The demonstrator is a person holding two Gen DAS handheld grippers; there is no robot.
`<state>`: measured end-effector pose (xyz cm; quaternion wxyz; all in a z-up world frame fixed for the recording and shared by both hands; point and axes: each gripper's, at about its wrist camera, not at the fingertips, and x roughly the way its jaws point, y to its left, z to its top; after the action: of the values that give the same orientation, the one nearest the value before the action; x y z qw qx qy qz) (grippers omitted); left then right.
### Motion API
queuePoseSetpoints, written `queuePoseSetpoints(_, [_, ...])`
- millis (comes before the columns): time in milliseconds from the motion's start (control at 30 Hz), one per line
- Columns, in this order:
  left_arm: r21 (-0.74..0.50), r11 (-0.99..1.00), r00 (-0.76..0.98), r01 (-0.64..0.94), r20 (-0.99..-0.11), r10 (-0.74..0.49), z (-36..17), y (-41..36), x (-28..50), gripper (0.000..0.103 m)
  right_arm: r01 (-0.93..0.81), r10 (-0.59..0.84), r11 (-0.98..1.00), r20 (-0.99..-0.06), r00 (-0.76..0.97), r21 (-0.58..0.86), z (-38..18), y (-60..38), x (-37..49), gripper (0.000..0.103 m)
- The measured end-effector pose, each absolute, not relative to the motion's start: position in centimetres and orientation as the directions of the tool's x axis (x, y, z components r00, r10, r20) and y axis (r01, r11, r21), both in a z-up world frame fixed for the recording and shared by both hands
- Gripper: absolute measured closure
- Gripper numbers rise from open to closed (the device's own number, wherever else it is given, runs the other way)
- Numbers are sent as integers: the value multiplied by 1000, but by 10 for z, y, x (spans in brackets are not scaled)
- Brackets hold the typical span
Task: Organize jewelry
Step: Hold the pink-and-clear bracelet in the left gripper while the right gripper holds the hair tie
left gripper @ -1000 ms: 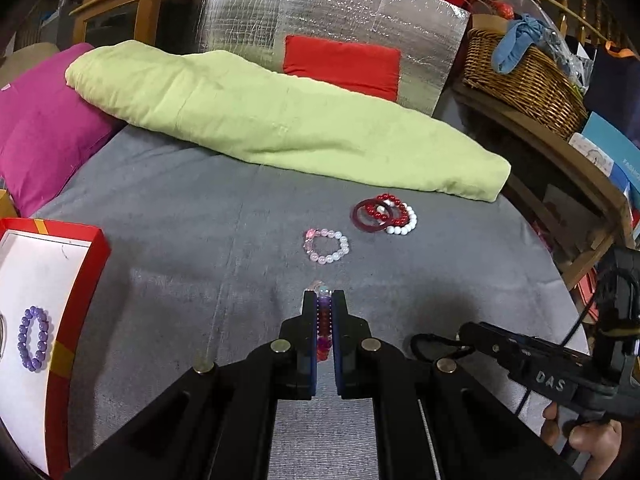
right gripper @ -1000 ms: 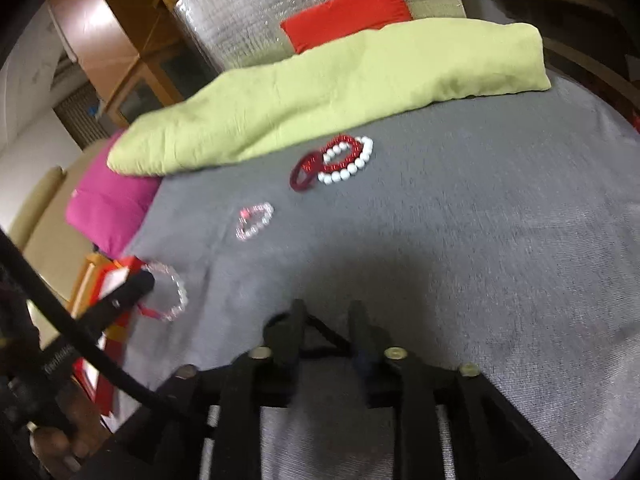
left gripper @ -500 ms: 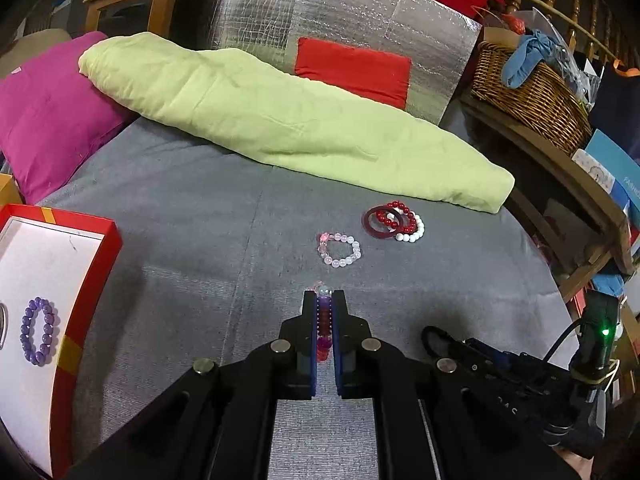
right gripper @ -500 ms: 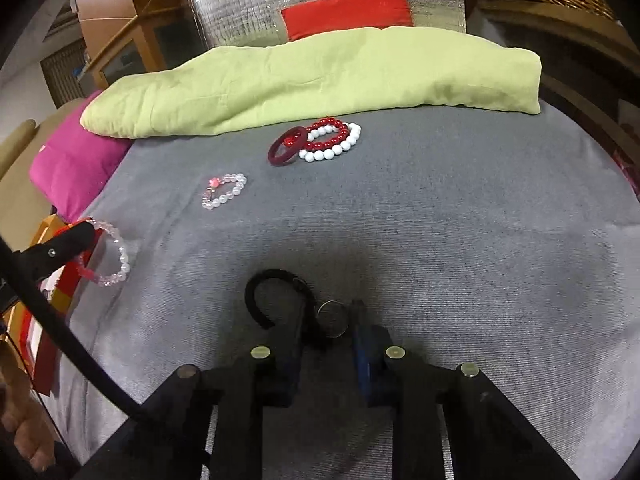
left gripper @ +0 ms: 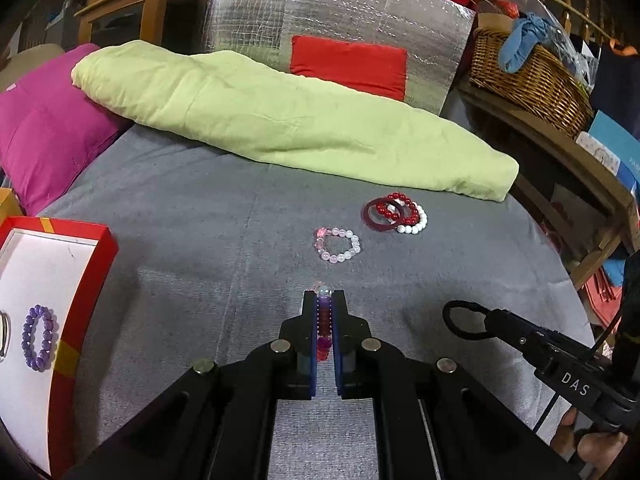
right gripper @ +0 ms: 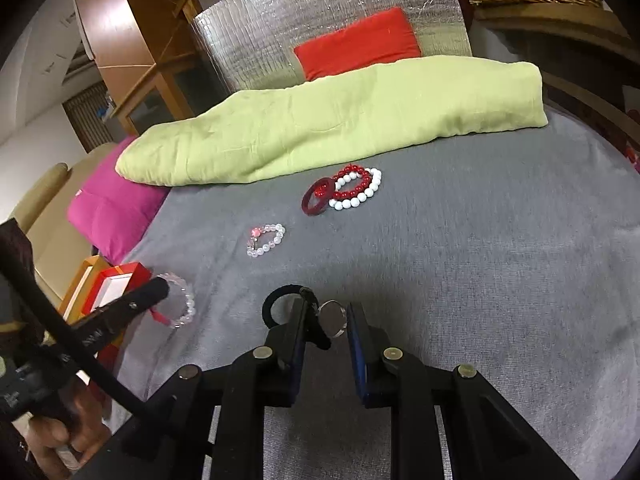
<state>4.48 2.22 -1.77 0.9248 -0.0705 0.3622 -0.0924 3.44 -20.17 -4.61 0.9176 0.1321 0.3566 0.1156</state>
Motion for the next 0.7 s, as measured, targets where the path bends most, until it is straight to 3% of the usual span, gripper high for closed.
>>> queuePoseSetpoints(700, [-170, 980, 716, 105, -671, -193, -22, 20, 46, 96, -132, 303, 943, -623, 721, 305, -47, -196, 34, 81])
